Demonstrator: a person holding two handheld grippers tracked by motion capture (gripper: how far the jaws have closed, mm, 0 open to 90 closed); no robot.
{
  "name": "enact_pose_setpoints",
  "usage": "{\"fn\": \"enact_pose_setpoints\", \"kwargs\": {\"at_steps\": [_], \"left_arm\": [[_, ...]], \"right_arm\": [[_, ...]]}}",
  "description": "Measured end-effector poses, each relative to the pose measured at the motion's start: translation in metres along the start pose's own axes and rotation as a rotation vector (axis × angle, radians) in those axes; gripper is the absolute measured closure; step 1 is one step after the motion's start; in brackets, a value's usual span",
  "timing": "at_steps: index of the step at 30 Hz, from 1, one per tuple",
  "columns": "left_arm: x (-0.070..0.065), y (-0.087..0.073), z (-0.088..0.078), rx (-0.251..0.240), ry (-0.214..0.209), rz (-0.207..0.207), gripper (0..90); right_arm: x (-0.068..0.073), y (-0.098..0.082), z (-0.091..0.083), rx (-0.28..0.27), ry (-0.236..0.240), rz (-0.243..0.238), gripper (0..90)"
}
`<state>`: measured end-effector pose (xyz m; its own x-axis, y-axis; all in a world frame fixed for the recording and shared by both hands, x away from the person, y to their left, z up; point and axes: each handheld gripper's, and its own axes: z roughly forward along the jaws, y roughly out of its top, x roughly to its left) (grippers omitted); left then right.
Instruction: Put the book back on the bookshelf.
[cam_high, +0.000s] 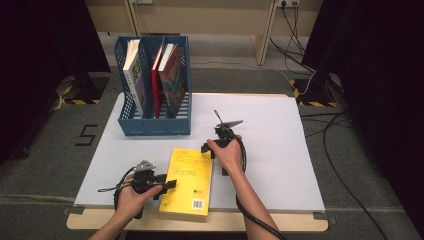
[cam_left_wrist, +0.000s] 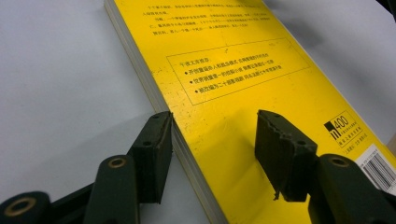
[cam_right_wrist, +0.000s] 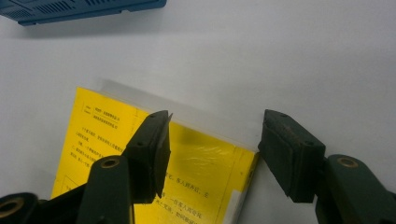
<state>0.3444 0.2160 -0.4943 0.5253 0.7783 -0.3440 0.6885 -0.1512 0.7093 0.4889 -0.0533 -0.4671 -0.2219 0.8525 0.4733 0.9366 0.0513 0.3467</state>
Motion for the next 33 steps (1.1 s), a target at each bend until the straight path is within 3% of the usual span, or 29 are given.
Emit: {"fn": "enact_pose_setpoints", "kwargs": {"at_steps": [8,15,19,24,33], "left_arm": [[0.001,0.001,0.001,0.007,-0.003,0.002,45.6],[0.000,0.001,0.001,0.005,0.005,0.002,44.7],[0.000,0.001,0.001,0.003,0.005,0.001,44.7],[-0.001,0.001,0.001,0.001,0.006,0.000,44.7],[0.000,0.001,0.001,0.005,0.005,-0.001,44.6]], "right_arm": [[0.005,-0.001,0.001,0.007,-0.030,-0.043,44.0],[0.006,-0.002,0.001,0.014,-0.027,0.000,44.6],[0.005,-0.002,0.000,0.014,-0.025,-0.010,46.3],[-0.001,-0.001,-0.002,0.027,-0.009,0.004,55.9],[-0.004,-0.001,-0.004,0.021,-0.009,0.001,63.3]]}}
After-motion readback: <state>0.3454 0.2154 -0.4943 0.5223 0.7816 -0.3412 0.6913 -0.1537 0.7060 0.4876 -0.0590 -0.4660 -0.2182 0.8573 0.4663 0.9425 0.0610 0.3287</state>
